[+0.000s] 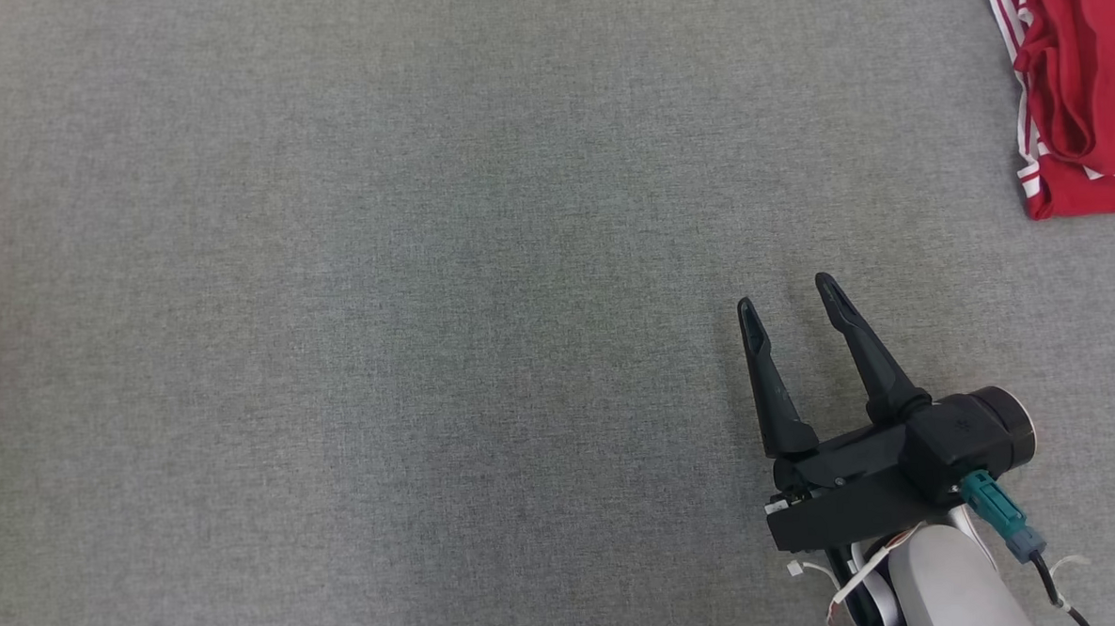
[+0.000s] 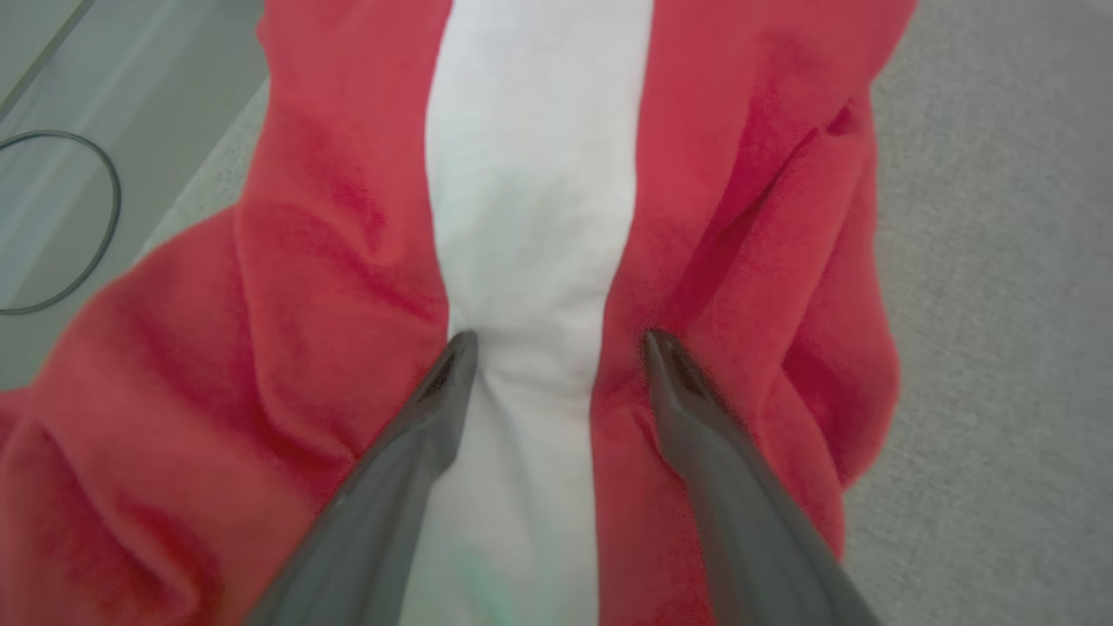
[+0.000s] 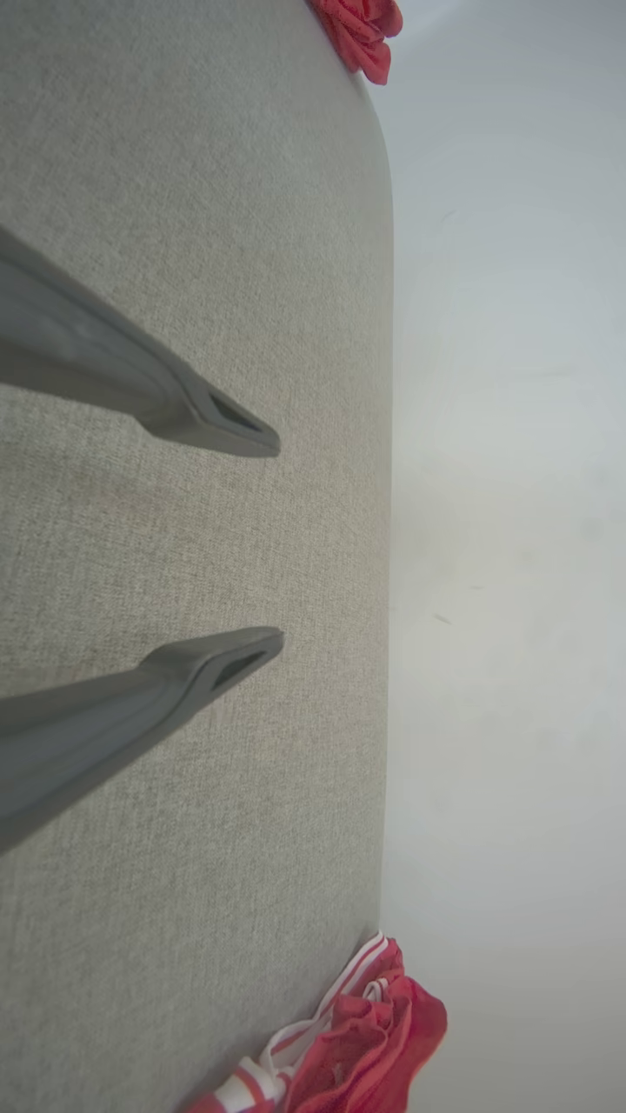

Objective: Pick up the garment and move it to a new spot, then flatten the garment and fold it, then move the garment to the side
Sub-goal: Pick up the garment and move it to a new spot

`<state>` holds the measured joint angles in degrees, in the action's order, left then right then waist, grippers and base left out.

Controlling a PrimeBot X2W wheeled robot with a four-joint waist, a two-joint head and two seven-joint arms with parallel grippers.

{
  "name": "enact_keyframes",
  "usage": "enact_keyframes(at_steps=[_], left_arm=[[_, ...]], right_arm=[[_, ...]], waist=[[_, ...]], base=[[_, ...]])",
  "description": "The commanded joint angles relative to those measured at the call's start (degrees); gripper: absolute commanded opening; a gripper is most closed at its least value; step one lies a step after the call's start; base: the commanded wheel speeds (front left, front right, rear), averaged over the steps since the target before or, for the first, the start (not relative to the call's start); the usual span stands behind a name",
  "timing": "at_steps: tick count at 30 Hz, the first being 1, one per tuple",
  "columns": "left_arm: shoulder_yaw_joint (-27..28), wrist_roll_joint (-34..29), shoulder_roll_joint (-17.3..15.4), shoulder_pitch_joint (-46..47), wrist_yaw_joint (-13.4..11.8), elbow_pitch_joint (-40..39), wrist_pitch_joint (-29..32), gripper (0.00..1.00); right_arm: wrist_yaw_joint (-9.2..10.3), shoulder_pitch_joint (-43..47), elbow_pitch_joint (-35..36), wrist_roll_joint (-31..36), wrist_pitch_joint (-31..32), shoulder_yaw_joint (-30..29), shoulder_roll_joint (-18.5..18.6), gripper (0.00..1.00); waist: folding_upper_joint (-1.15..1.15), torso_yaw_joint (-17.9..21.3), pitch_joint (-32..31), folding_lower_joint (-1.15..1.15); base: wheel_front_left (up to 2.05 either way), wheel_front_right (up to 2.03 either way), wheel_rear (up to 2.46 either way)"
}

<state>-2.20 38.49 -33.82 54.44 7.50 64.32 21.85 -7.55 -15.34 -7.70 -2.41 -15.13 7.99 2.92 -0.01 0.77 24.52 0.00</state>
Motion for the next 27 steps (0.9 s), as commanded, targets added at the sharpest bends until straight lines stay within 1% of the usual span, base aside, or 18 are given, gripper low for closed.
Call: enact_keyframes(at_steps=[1, 2, 4, 9, 13, 14, 19, 23, 27], left_arm=[[-0.9, -0.1, -0.2, -0.1, -0.1, 1.1, 0.3, 0.44], [-1.1, 0.0, -0.2, -0.2, -0.1, 1.3, 0.1, 0.0], [-1.7, 0.4, -0.1, -0.5, -0.1, 1.2, -0.1, 0.0], [-1.9, -0.2, -1.2, 0.3, -0.1, 0.8, -7.1, 0.0], [-3.3, -1.3, -1.3, 1.5, -0.1, -0.2, -12.8, 0.0], [-3.3, -1.3, -1.3, 1.5, -0.1, -0.2, -12.8, 0.0], [-5.7, -2.4, -0.8, 3.4, -0.1, -2.5, -19.2, 0.0], [-8.0, -2.0, -0.2, 5.0, -0.1, -5.2, -22.4, 0.0], [-10.8, -1.6, 0.2, 7.1, -0.1, -8.7, -24.1, 0.0]], right_arm=[[0.16, -0.3, 0.2, 0.0, -0.1, 0.2, -0.1, 1.0], [0.16, -0.3, 0.1, -0.2, -0.1, 0.2, -0.1, 1.0], [0.16, 0.0, -0.1, -0.4, -0.1, 0.2, -0.1, 1.0], [0.16, 0.7, -0.6, -0.7, -0.1, 0.1, -0.1, 1.0], [0.16, 1.2, -1.1, -1.4, -0.1, -0.2, -0.1, 1.0], [0.16, 1.2, -1.1, -1.4, -0.1, -0.2, -0.1, 1.0], [0.16, 2.0, -1.9, -2.2, -0.1, 0.0, -0.1, 1.0], [0.16, 2.8, -2.6, -3.1, -0.1, 0.2, -0.1, 1.0], [0.16, 3.3, -3.1, -3.7, -0.1, 0.5, -0.1, 1.0]], waist=[[0.01, 0.2, -0.1, 0.0], [0.01, 0.3, -0.2, 0.0], [0.01, 0.4, -0.6, 0.0], [0.01, 0.0, -2.0, 0.0], [0.01, -0.6, -3.9, 0.0], [0.01, -0.6, -3.9, 0.0], [0.01, -1.6, -6.4, 0.0], [0.01, -2.2, -8.4, 0.0], [0.01, -2.3, -10.0, 0.0]], base=[[0.0, 0.0, 0.0], [0.0, 0.0, 0.0], [0.0, 0.0, 0.0], [0.0, 0.0, 0.0], [0.0, 0.0, 0.0], [0.0, 0.0, 0.0], [0.0, 0.0, 0.0], [0.0, 0.0, 0.0], [0.0, 0.0, 0.0]])
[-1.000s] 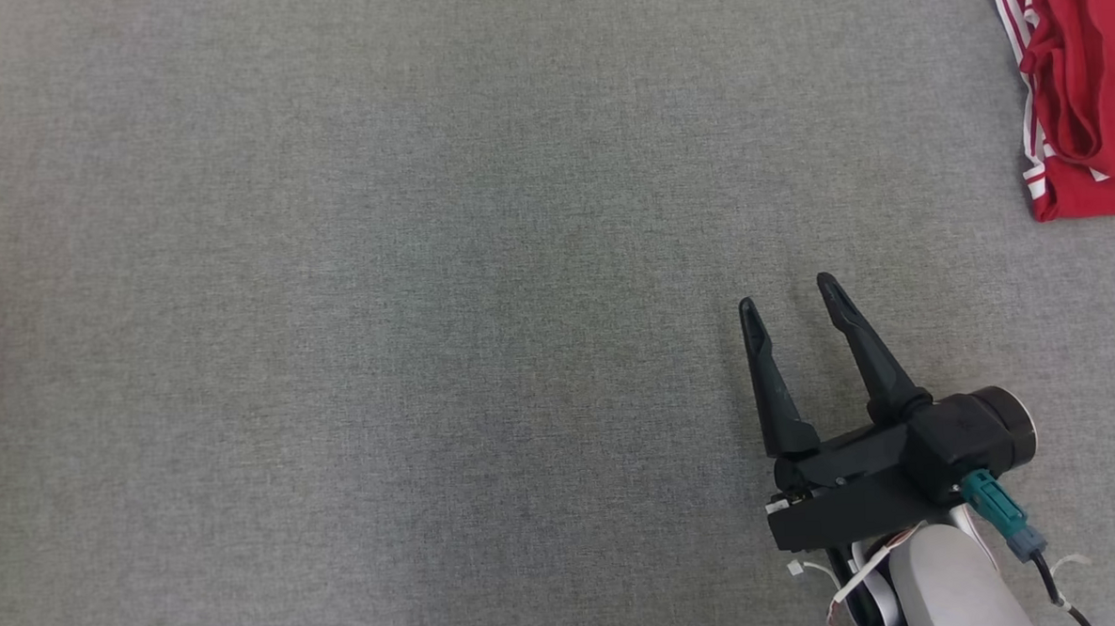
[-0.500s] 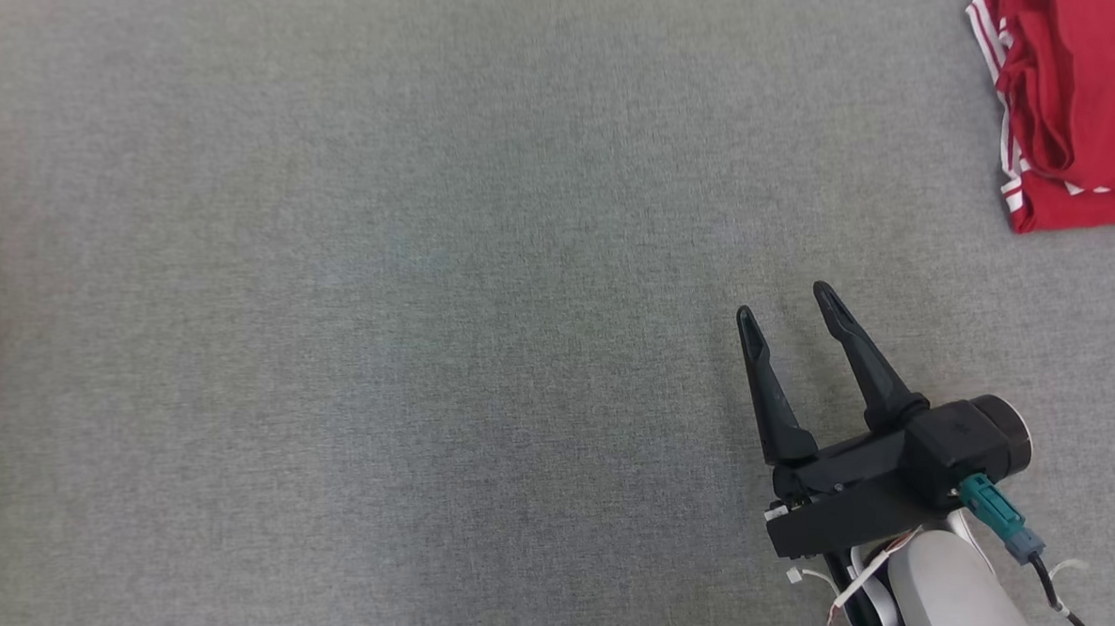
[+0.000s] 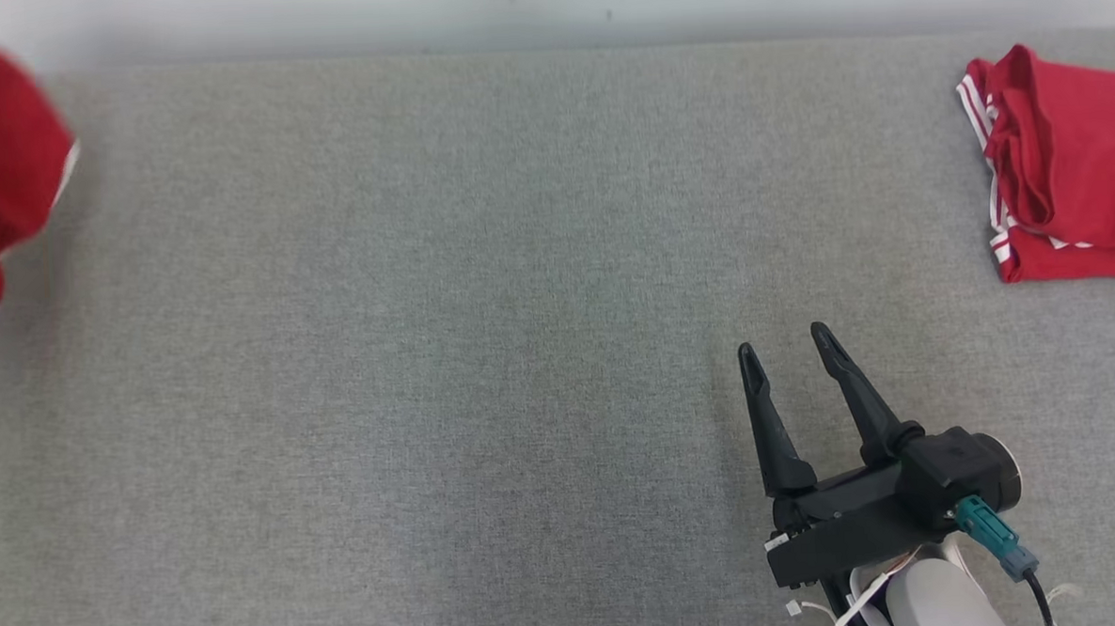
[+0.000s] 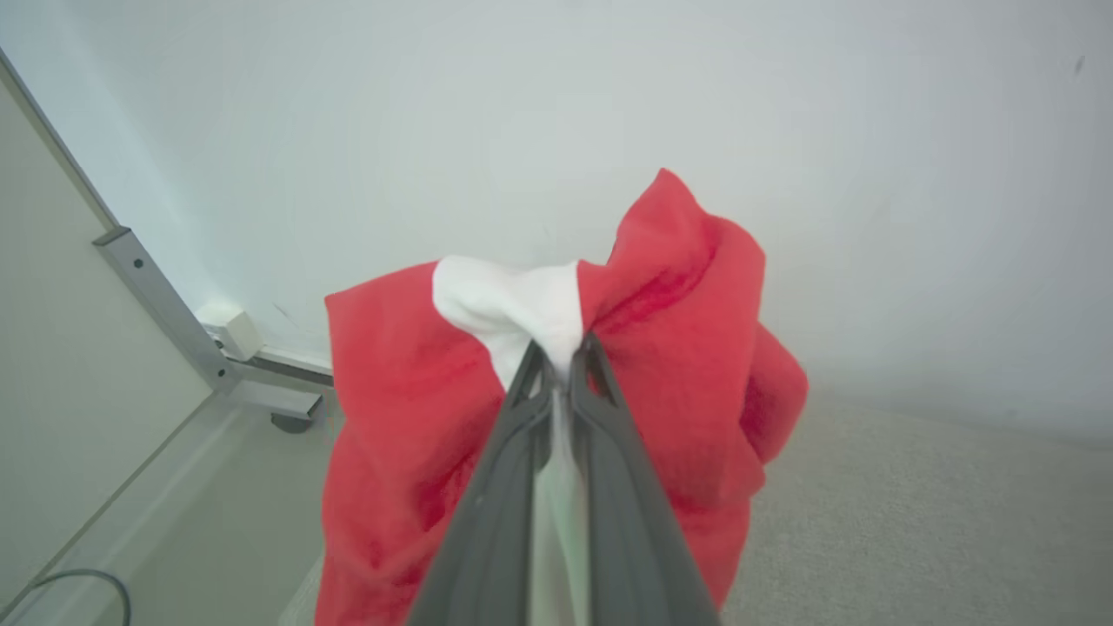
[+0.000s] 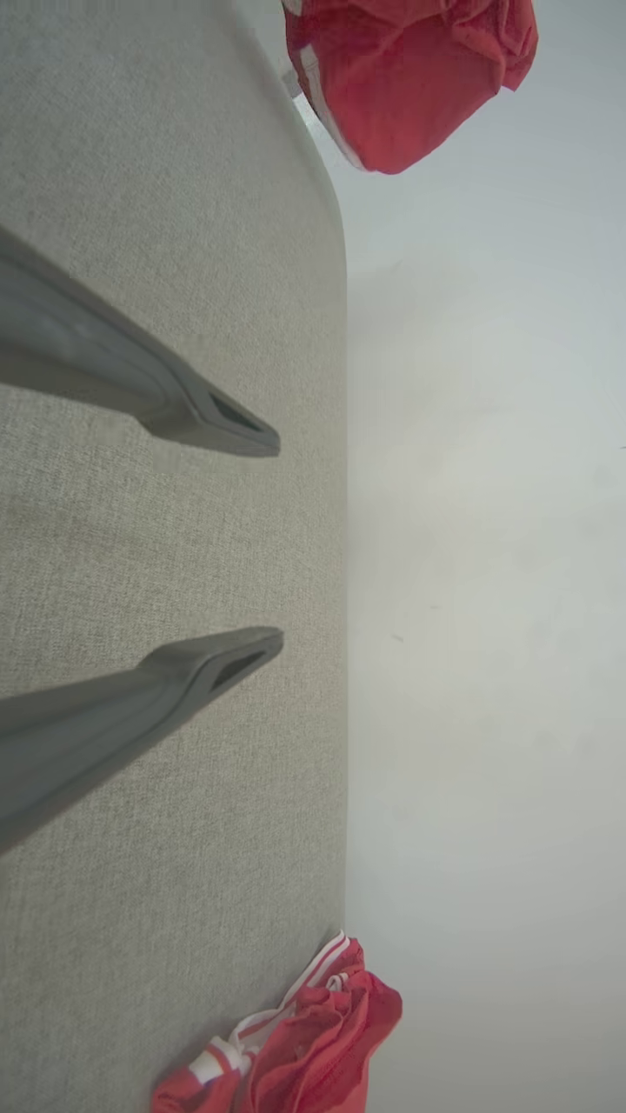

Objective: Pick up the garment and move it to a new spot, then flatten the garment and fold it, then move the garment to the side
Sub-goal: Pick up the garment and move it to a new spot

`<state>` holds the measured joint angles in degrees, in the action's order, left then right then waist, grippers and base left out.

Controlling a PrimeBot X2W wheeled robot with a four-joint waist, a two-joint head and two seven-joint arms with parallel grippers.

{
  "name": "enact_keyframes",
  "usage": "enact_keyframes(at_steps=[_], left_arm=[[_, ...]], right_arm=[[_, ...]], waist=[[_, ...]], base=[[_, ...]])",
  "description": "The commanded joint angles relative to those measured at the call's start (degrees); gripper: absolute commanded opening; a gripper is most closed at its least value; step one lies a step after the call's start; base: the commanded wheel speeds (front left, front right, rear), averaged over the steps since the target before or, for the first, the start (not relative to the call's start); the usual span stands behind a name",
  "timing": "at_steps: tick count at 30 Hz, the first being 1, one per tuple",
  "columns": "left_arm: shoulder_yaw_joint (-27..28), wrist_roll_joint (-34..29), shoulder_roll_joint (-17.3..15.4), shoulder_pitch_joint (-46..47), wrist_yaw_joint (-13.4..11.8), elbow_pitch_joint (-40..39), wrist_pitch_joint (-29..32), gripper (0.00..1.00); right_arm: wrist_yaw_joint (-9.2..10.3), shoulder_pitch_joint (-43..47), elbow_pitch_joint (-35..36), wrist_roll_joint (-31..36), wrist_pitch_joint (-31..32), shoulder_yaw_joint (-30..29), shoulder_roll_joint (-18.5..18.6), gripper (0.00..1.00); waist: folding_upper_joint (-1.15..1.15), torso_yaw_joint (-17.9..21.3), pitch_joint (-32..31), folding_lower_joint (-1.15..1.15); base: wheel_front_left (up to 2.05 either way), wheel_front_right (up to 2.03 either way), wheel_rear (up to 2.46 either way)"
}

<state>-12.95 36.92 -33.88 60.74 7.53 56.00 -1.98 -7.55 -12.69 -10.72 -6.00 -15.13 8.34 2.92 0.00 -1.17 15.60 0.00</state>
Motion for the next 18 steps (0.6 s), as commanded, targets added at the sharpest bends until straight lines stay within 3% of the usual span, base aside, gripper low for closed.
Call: enact_keyframes(at_steps=[1, 11, 18], left_arm=[[-0.8, 0.1, 0.5, 1.2, -0.1, -1.4, -0.6, 0.0], [-7.5, 2.4, 3.1, 2.2, -0.1, -14.3, -2.8, 0.0], [-9.8, 3.4, 6.1, -0.2, -0.8, -25.1, -1.9, 0.0]], right_arm=[[0.16, 0.8, -0.2, -0.4, -0.1, 0.2, -0.1, 1.0], [0.16, 2.5, 0.0, -2.0, -0.1, -0.3, -0.1, 1.0], [0.16, 3.0, 0.6, -2.9, -0.1, -1.0, -0.1, 1.0]], waist=[[0.0, -0.3, -1.4, 0.0], [0.0, 2.5, -3.8, 0.0], [0.0, 6.7, -4.3, 0.0]], base=[[0.0, 0.0, 0.0], [0.0, 0.0, 0.0], [0.0, 0.0, 0.0]])
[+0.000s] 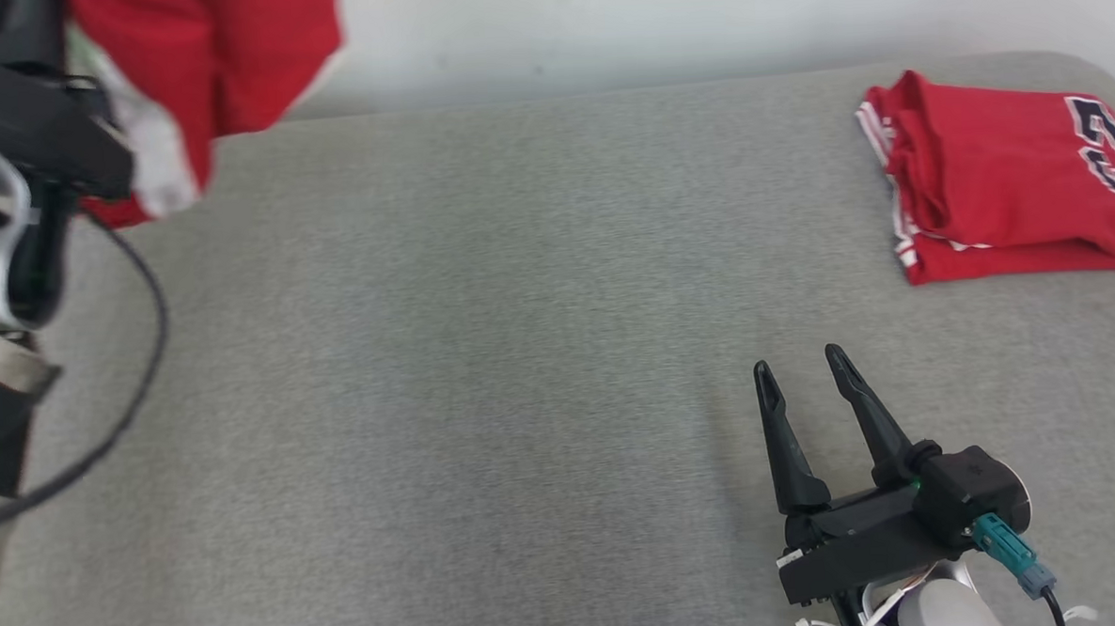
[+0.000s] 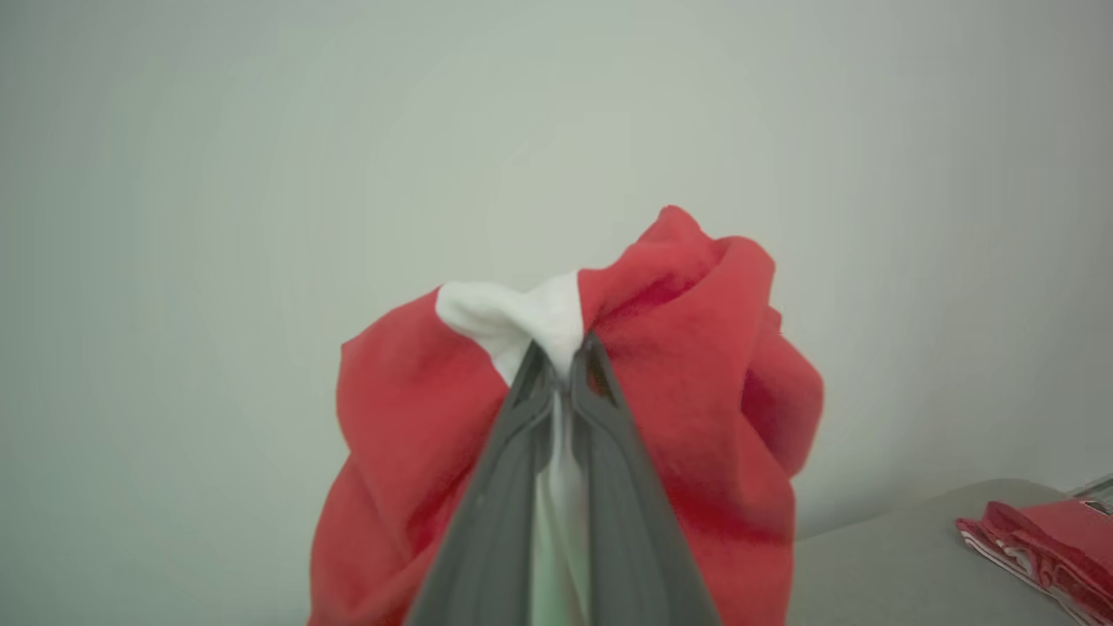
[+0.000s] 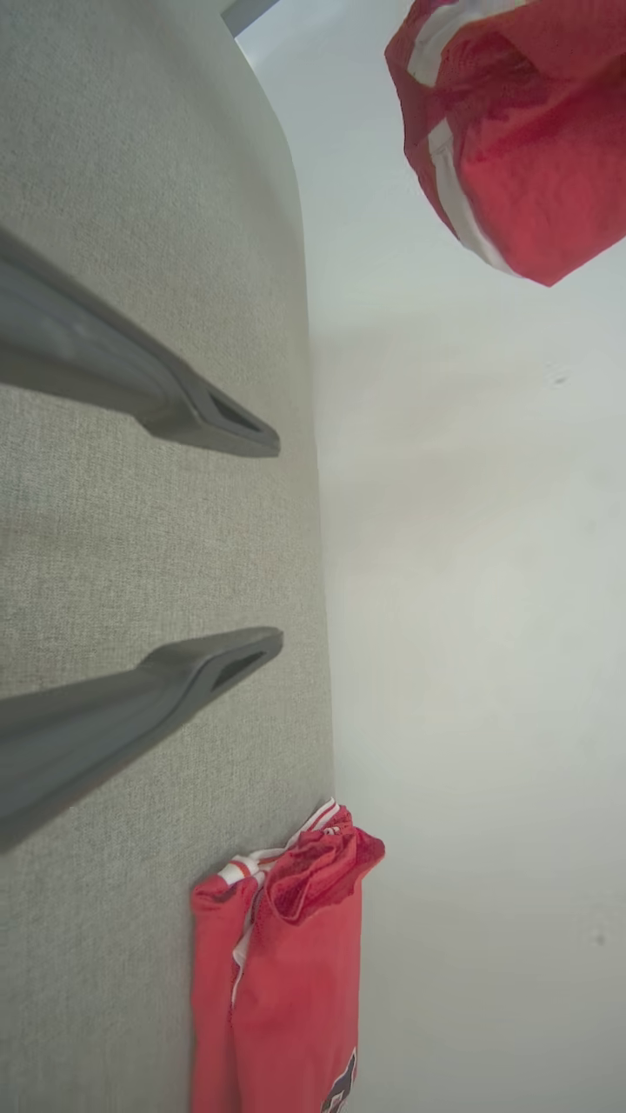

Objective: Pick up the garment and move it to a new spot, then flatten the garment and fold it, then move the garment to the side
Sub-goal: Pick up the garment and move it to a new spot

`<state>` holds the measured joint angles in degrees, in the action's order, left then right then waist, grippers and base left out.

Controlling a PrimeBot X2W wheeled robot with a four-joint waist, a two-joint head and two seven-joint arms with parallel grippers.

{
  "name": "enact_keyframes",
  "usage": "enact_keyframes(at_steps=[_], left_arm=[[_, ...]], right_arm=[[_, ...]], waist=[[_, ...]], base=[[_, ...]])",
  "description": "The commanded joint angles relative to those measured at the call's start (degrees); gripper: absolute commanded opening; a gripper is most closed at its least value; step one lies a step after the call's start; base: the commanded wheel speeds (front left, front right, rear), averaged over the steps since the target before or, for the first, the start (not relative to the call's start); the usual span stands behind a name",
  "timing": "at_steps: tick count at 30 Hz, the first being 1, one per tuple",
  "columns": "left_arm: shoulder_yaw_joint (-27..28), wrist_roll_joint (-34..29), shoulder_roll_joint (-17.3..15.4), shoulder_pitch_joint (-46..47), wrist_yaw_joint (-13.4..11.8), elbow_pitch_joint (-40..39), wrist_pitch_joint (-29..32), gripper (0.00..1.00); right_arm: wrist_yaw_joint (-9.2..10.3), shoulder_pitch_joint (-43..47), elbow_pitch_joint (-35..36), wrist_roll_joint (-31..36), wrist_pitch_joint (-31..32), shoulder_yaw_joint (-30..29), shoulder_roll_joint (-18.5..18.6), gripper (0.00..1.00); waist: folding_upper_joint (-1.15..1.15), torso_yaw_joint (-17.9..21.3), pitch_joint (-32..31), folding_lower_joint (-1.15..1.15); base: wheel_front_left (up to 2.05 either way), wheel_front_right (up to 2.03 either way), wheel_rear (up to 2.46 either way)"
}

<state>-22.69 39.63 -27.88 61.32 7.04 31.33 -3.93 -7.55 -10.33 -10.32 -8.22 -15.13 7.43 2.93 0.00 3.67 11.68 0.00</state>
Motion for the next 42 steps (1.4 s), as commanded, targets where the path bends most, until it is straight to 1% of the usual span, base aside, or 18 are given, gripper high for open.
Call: enact_keyframes(at_steps=[1, 6, 10, 15, 18, 21, 23, 28, 31, 33, 36, 41, 42], left_arm=[[-0.4, 0.6, 0.6, -1.4, -0.6, -2.2, 0.3, 0.0], [-2.0, 1.0, 2.8, -4.5, -2.6, -10.6, 1.7, 0.0], [-3.7, 0.7, 5.0, -6.7, -4.7, -16.5, 2.8, 0.0], [-5.4, 0.5, 7.2, -9.0, -6.5, -20.9, 3.2, 0.0], [-8.2, -1.8, 8.2, -10.7, -7.2, -23.4, 3.4, 0.0], [-10.7, -2.2, 9.8, -13.3, -7.5, -24.6, 3.7, 0.0], [-12.2, -2.7, 10.4, -15.2, -7.8, -24.9, 3.2, 0.0], [-13.2, -0.6, 12.2, -21.6, -8.9, -23.0, 1.0, 0.0], [-13.6, 0.6, 12.8, -25.5, -8.8, -20.7, -0.8, 0.0], [-14.1, 1.2, 13.2, -28.1, -8.6, -18.6, -2.0, 0.0], [-15.7, 1.4, 14.0, -31.6, -7.5, -15.2, -3.2, 0.0], [-18.1, 0.5, 15.2, -34.4, -6.2, -10.3, -5.3, 0.0], [-18.3, 0.0, 15.4, -34.4, -6.2, -9.9, -6.2, 0.05]], right_arm=[[0.16, 0.7, 0.3, -0.7, -0.1, -0.2, -0.1, 1.0], [0.16, 1.2, 0.7, -1.4, -0.1, -0.4, -0.1, 1.0], [0.16, 1.4, 0.9, -1.8, -0.1, -1.2, -0.1, 1.0], [0.16, 1.5, 1.0, -2.1, -0.1, -1.6, -0.1, 1.0], [0.16, 1.4, 1.0, -2.4, -0.1, -2.2, -0.1, 1.0], [0.16, 1.2, 1.0, -2.5, -0.1, -2.8, -0.1, 1.0], [0.16, 0.9, 1.0, -2.5, -0.1, -3.1, -0.1, 1.0], [0.16, 0.1, 0.9, -2.5, -0.1, -3.5, -0.1, 1.0], [0.16, 0.0, 0.7, -2.5, -0.1, -3.2, -0.1, 1.0], [0.16, 0.1, 0.5, -2.6, -0.1, -3.0, -0.1, 1.0], [0.16, 0.4, 0.3, -2.6, -0.1, -2.8, -0.1, 1.0], [0.16, 1.0, 0.0, -2.2, -0.1, -2.8, -0.1, 1.0], [0.16, 1.1, 0.0, -2.1, -0.1, -2.8, -0.1, 1.0]], waist=[[0.0, 2.5, -0.4, 0.0], [0.0, 5.3, -0.1, 0.0], [0.0, 6.5, 0.6, 0.0], [0.0, 7.0, 1.1, 0.0], [0.0, 6.9, 1.4, 0.0], [0.0, 6.5, 1.8, 0.0], [0.0, 6.2, 2.1, 0.0], [0.0, 5.8, 2.7, 0.0], [0.0, 5.7, 2.9, 0.0], [0.0, 5.7, 2.7, 0.0], [0.0, 5.6, 2.3, 0.0], [0.0, 5.0, 1.3, 0.0], [0.0, 4.8, 1.0, 0.0]], base=[[0.0, 0.0, 0.0], [0.0, 0.0, 0.0], [0.0, 0.0, 0.0], [0.0, 0.0, 0.0], [0.0, 0.0, 0.0], [0.0, 0.0, 0.0], [0.0, 0.0, 0.0], [0.0, 0.0, 0.0], [0.0, 0.0, 0.0], [0.0, 0.0, 0.0], [0.0, 0.0, 0.0], [0.0, 0.0, 0.0], [0.0, 0.0, 0.0]])
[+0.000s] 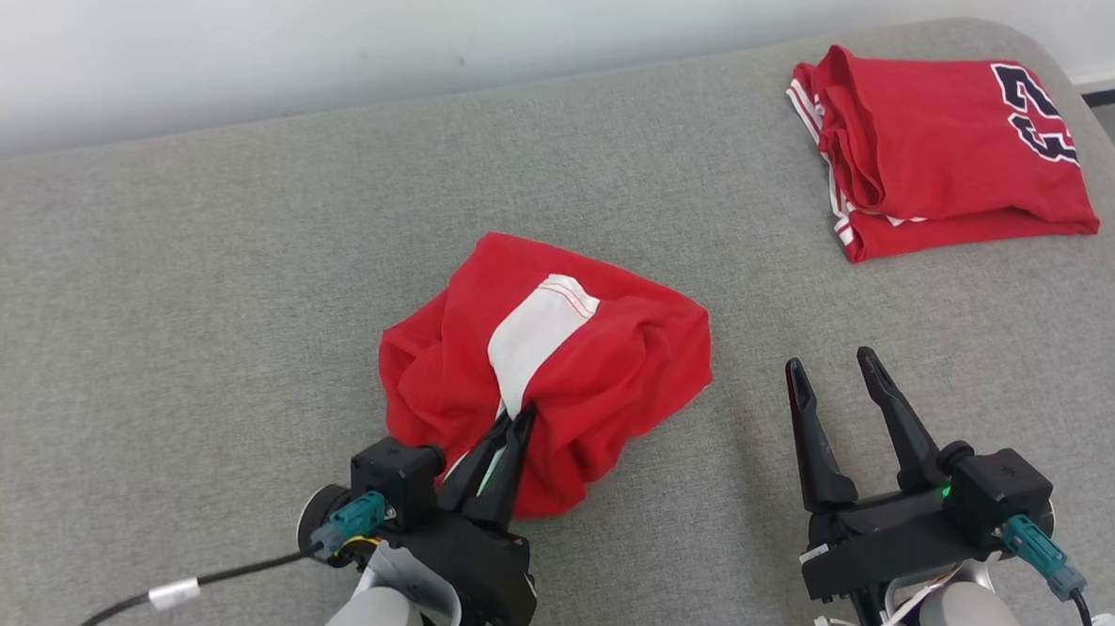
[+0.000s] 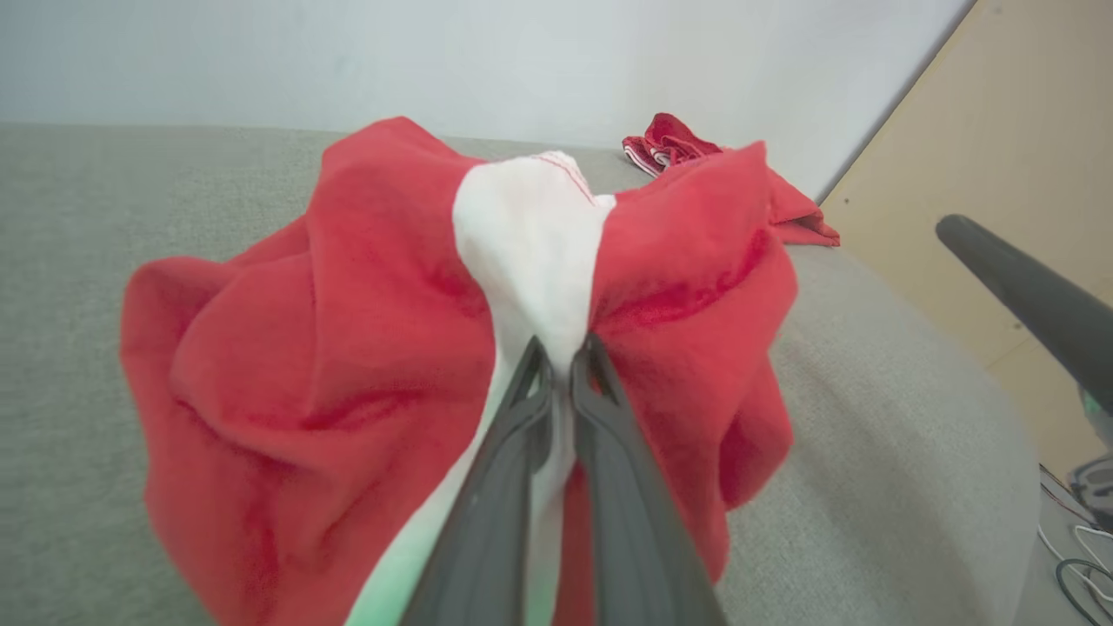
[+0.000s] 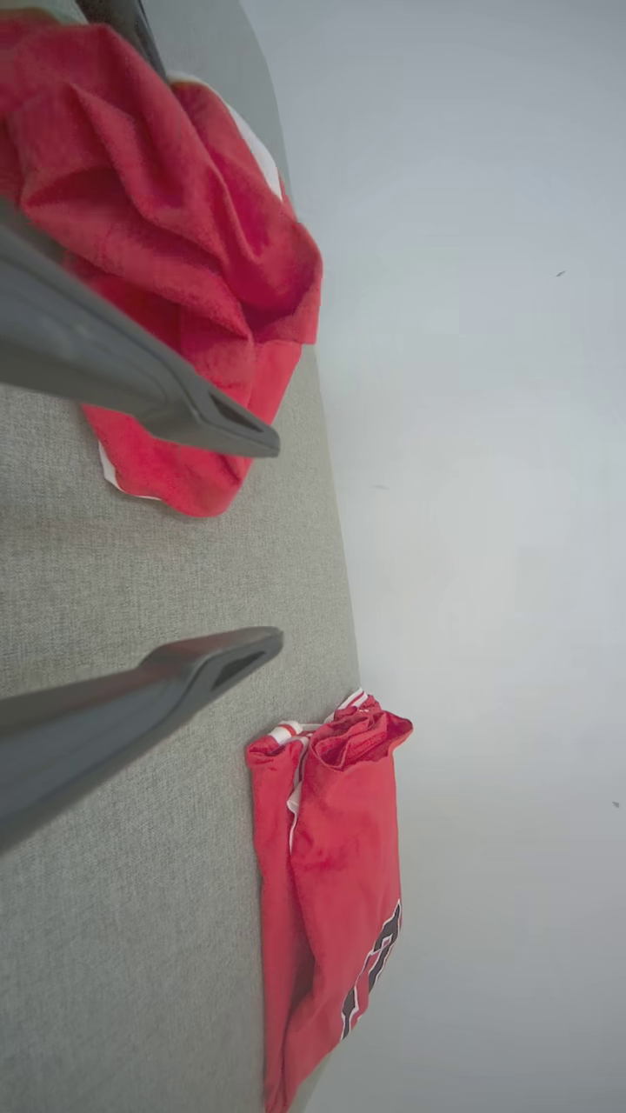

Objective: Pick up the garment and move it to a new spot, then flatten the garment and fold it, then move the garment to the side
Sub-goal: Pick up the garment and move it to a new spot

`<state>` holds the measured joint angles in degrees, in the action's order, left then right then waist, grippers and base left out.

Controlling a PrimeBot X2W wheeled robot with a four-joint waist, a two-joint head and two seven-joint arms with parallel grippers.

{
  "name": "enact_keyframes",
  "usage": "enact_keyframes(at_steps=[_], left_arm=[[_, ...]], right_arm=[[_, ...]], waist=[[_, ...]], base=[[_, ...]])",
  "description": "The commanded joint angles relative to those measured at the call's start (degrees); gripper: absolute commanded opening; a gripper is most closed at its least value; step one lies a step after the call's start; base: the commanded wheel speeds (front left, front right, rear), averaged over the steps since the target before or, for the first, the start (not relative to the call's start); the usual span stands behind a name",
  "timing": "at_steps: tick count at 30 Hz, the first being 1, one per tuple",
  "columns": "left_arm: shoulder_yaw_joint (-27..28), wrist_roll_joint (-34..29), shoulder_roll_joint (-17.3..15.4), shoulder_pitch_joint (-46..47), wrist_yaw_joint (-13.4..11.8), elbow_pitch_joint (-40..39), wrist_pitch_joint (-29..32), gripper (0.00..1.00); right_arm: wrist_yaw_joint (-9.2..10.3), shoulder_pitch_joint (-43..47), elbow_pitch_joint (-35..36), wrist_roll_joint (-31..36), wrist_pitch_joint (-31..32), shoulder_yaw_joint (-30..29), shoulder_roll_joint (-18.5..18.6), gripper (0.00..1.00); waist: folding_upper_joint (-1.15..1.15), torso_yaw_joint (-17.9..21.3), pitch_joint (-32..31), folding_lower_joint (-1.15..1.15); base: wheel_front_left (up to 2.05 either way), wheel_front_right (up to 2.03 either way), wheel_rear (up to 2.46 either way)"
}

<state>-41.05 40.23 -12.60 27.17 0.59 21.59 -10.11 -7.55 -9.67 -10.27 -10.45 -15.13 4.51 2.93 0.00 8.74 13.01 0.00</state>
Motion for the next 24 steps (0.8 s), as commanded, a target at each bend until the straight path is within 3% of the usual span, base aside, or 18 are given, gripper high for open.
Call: enact_keyframes(at_steps=[1, 10, 24], left_arm=[[0.0, -1.2, 0.3, 0.2, 0.1, 0.1, -1.6, 1.0], [6.3, -4.4, -0.9, -0.3, -1.9, -5.4, -5.0, 1.0], [26.4, -16.5, -3.6, -13.0, -4.1, -18.8, -5.0, 1.0]], right_arm=[[0.16, 0.5, 0.2, 0.2, -0.1, 0.0, -0.1, 1.0], [0.16, 2.2, 0.6, 0.4, -0.1, 0.0, -0.1, 1.0], [0.16, 3.9, 3.3, -0.4, -0.1, -0.1, -0.1, 1.0]], waist=[[0.0, -0.8, -0.8, 0.0], [0.0, -2.9, -4.0, 0.0], [0.0, -4.1, -6.2, 0.0]], base=[[0.0, 0.0, 0.0], [0.0, 0.0, 0.0], [0.0, 0.0, 0.0]])
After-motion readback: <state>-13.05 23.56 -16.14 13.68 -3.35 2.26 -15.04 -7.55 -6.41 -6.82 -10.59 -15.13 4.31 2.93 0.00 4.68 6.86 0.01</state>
